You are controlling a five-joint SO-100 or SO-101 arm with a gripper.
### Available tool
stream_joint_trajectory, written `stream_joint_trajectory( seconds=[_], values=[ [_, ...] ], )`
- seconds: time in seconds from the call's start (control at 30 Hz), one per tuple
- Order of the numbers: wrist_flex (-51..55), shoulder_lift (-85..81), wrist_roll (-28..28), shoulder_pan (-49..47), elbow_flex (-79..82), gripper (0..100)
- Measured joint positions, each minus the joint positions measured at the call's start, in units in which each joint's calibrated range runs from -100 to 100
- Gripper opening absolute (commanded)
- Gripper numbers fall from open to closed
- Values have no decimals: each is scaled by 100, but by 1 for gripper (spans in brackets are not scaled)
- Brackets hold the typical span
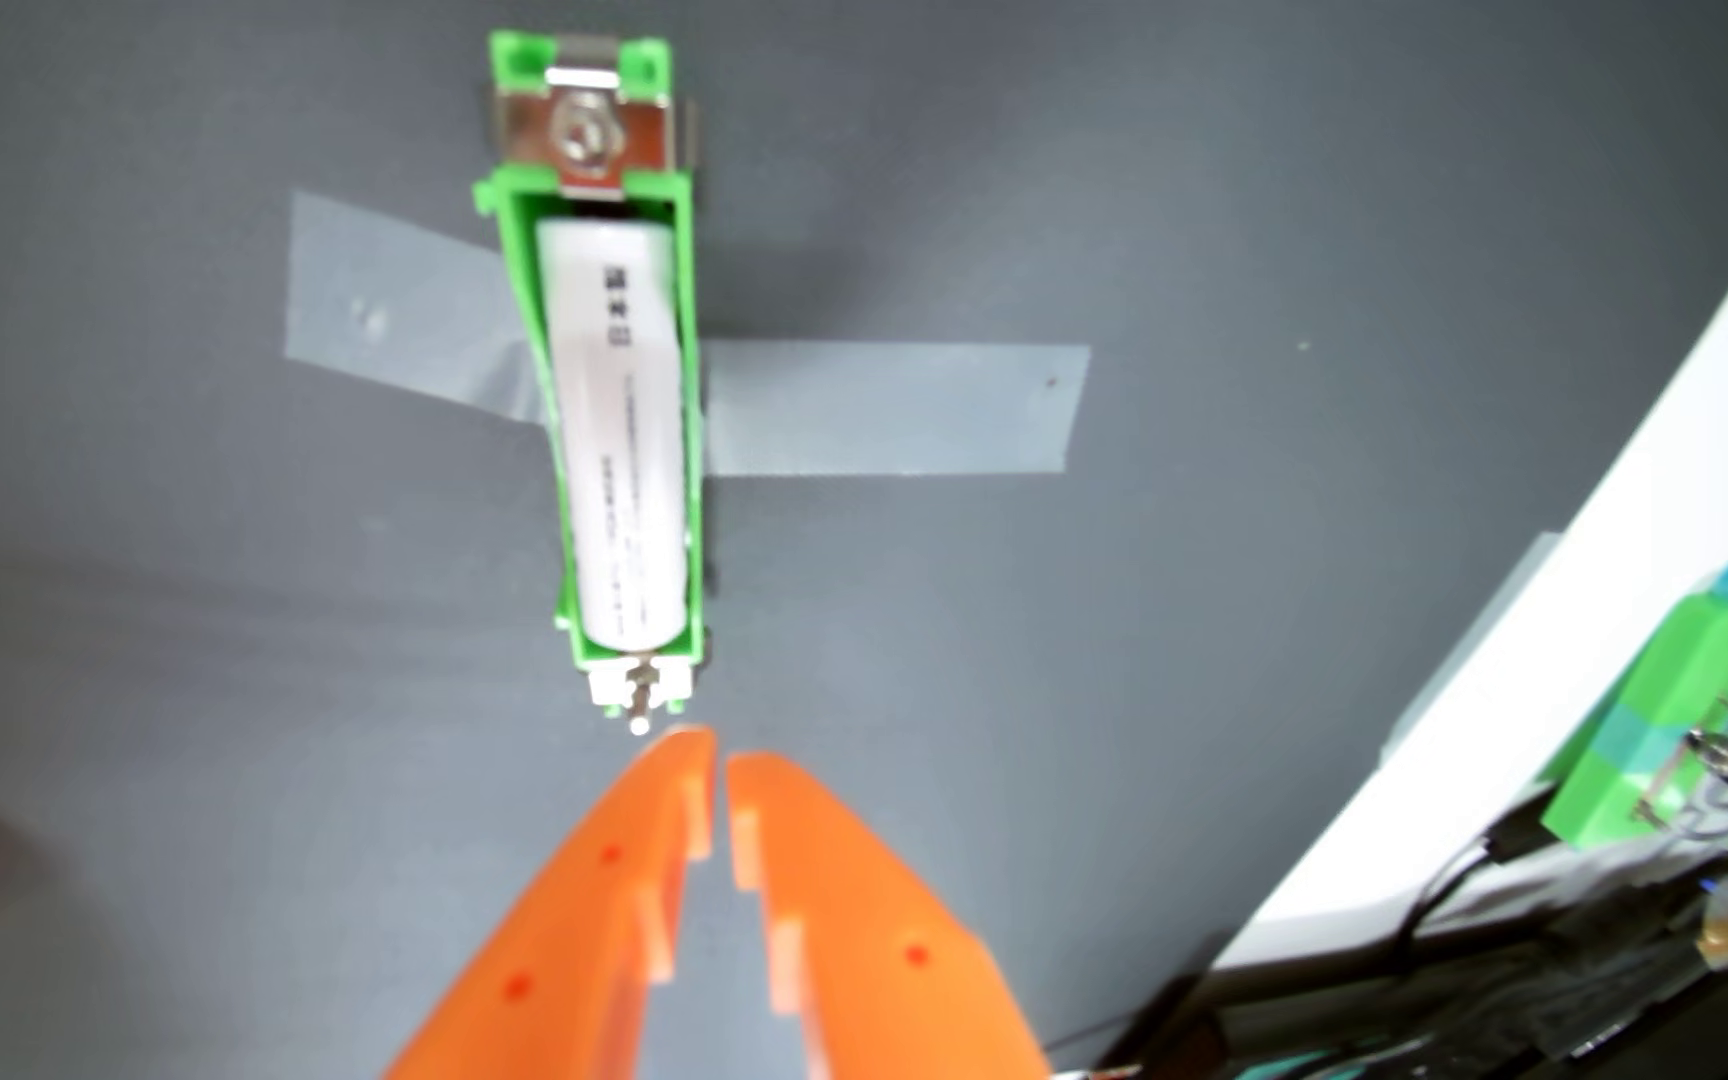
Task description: Insert Battery
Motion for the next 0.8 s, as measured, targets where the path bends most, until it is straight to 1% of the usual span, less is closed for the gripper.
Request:
stream_joint_trajectory(
  seconds=[0.3, 0.47, 0.6, 0.8],
  values=[
    [360, 0, 0, 254, -127, 2],
    [728, -216, 189, 762, -235, 2],
    [778, -657, 255, 1196, -217, 2],
    [569, -1023, 271, 1245, 615, 2]
  ],
)
